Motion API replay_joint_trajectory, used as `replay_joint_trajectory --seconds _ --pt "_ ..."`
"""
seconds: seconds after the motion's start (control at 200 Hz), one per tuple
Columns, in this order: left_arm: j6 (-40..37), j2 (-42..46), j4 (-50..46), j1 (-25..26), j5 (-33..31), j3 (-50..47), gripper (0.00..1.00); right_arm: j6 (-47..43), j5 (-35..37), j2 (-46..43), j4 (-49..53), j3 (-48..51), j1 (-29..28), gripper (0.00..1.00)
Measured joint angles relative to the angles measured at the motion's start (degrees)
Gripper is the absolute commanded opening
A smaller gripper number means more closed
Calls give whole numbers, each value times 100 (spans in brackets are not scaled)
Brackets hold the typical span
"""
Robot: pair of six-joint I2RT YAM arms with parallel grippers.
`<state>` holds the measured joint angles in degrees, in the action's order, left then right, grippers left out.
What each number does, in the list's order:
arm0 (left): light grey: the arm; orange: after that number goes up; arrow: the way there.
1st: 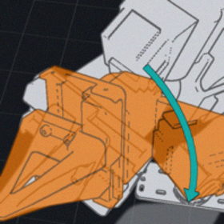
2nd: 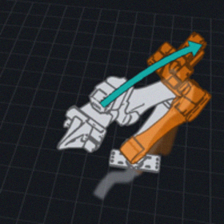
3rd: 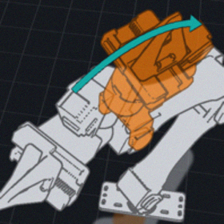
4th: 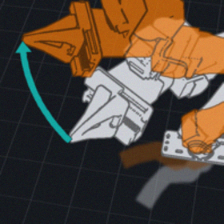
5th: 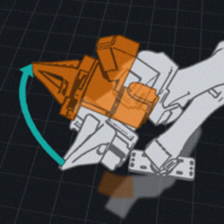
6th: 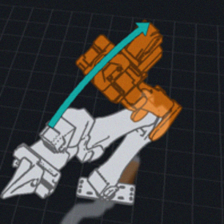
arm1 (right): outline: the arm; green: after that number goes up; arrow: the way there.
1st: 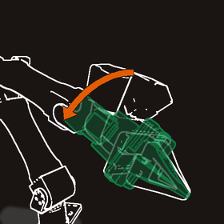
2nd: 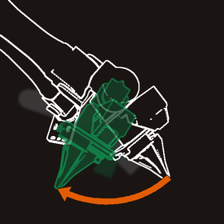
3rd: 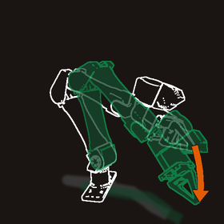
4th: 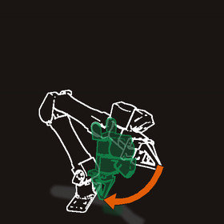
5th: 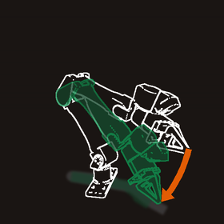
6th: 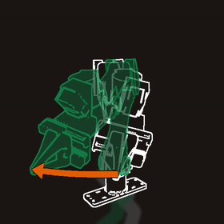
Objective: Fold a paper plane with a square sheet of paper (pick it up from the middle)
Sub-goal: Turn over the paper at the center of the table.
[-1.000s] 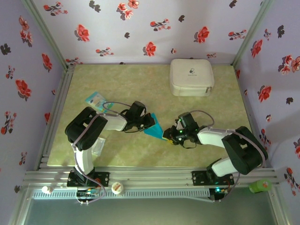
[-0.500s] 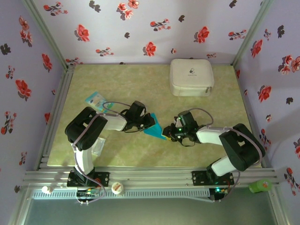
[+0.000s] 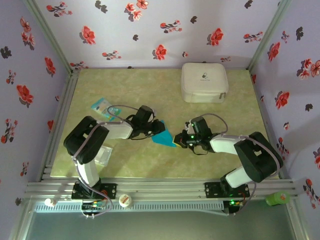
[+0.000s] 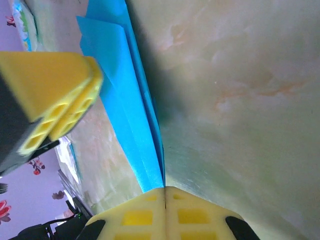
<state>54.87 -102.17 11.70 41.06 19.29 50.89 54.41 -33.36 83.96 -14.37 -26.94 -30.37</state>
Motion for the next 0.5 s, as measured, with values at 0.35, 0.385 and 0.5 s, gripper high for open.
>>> replay_joint_trajectory --seconds 0.35,0.385,0.5 --pt "-874 1757 -514 -4 -1010 -87 23 -1150 710 -1123 1488 -424 11 2" --pt "-944 1921 -531 -4 -1141 -146 23 -1311 831 -1217 1694 -520 13 2" --pt "-1147 2343 -588 -11 -1480 -367 25 -1906 1217 -1486 2286 -796 11 1"
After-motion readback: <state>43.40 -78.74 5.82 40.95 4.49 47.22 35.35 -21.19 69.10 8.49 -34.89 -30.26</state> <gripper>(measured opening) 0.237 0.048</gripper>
